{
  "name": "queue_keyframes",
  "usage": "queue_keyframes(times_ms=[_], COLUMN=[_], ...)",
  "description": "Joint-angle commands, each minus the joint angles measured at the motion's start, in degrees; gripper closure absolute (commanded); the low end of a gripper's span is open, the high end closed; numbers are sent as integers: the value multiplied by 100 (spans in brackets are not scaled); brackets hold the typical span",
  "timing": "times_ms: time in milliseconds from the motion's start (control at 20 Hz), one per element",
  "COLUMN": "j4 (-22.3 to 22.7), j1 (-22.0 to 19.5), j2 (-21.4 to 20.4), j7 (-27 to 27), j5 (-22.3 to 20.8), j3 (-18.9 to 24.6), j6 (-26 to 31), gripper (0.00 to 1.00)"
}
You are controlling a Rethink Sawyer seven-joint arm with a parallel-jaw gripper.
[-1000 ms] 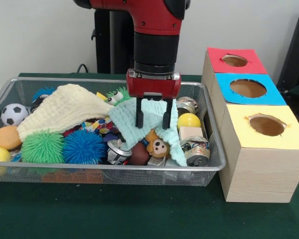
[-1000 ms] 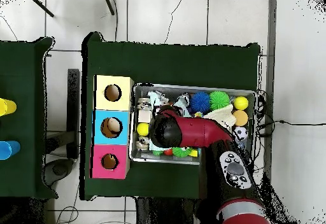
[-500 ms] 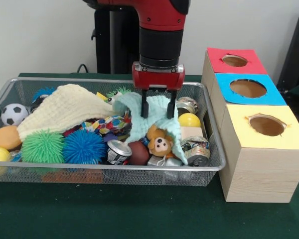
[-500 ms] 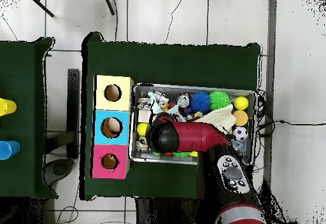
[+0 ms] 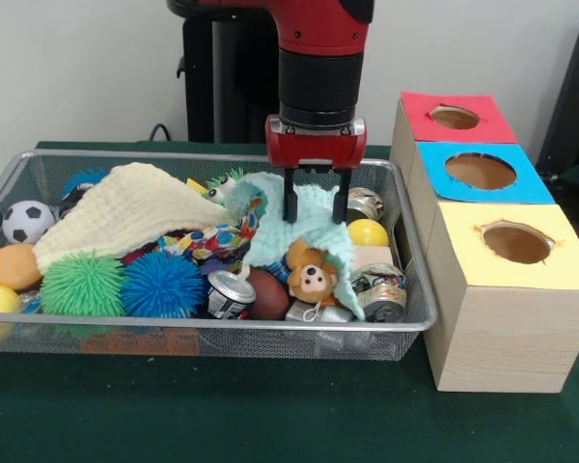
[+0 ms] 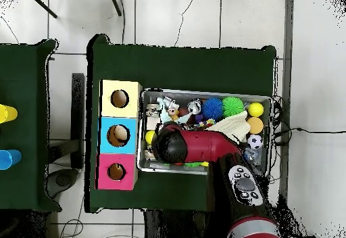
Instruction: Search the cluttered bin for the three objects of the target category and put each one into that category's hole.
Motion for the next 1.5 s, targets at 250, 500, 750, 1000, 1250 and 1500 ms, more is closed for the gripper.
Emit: queue_keyframes(times_ms=[250,500,750,1000,1250,1500], j4=[105,87,61,160,223,414], j1=[-221,-252,-245,-254,-367,-661], j2=[87,96,127,5,-186,-761], j7=[-333,-367,-308,-205,-284,-598], j5=[-315,-423,-452,-432,-337,-88], j3=[646,713,776,812,952,1253], j6=[590,386,340,401,612,1334], gripper=[0,100,100,100,100,100])
